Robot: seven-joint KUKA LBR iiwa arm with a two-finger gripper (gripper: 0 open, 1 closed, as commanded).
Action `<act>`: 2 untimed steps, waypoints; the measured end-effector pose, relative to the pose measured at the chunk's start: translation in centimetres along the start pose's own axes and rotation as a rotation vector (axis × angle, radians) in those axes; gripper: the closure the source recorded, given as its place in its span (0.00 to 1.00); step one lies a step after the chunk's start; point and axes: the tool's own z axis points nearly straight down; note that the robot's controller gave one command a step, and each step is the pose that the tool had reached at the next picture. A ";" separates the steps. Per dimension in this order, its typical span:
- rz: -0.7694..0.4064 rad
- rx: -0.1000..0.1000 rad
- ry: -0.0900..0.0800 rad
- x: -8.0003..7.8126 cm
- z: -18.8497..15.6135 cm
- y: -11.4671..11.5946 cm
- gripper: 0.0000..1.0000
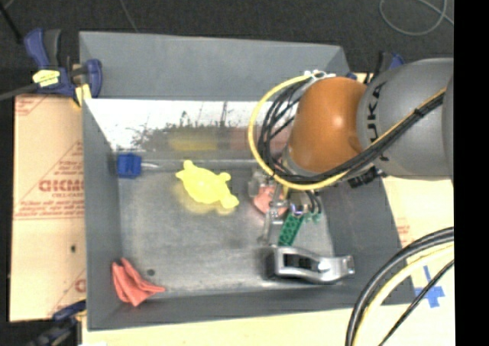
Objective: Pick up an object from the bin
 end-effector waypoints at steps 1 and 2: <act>0.034 0.002 0.000 -0.7 3.0 2.9 0.00; -0.015 -0.002 -0.003 -3.6 2.9 3.9 0.00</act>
Offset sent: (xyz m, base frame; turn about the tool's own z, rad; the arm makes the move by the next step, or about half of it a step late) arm 0.0462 0.0286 -0.0286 -0.0229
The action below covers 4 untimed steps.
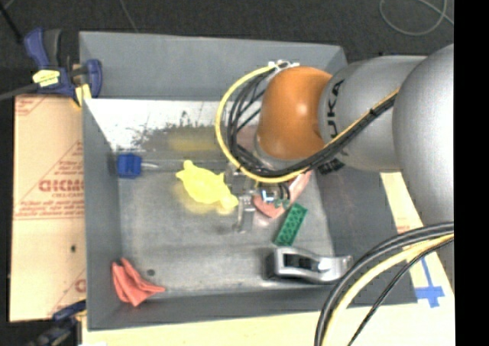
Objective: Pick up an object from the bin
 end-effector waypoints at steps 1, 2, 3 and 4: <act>-0.045 0.003 0.000 -1.5 4.3 3.3 1.00; -0.045 0.003 0.000 -1.5 4.3 3.3 1.00; -0.072 0.004 -0.001 -1.7 2.2 3.5 1.00; -0.058 0.003 0.002 -2.2 -3.2 4.1 1.00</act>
Offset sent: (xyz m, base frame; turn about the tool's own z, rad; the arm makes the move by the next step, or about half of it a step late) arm 0.0000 0.0000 0.0000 0.0000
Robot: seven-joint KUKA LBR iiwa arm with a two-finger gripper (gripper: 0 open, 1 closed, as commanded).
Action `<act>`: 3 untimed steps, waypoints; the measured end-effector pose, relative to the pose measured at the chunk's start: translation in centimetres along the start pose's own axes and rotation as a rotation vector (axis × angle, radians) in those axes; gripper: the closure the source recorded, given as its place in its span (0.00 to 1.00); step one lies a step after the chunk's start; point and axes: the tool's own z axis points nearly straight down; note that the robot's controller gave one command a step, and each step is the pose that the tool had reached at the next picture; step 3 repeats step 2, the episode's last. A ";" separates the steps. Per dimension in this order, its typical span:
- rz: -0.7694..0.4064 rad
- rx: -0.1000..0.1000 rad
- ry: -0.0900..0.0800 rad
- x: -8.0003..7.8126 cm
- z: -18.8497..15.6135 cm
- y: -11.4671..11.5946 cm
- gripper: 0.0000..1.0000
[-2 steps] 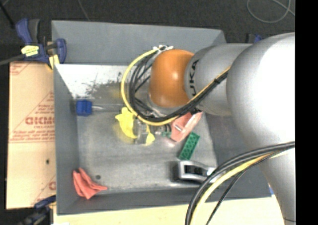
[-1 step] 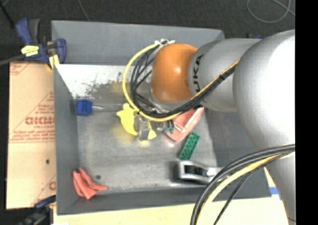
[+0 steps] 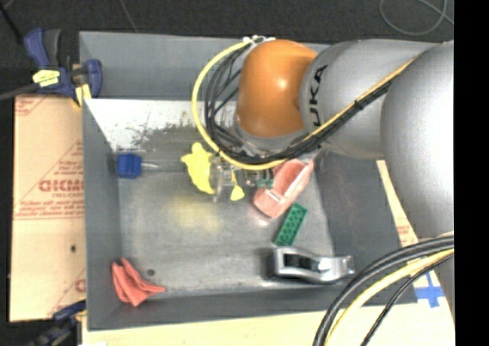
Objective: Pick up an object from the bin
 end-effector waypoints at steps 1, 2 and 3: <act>-0.012 0.001 -0.012 -0.1 -3.6 0.6 1.00; -0.013 0.001 0.000 -0.6 -6.1 1.0 1.00; -0.013 0.001 0.000 -0.6 -6.1 1.0 1.00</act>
Offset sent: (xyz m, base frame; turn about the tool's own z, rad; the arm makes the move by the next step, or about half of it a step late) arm 0.0106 0.0166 0.0889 -0.0123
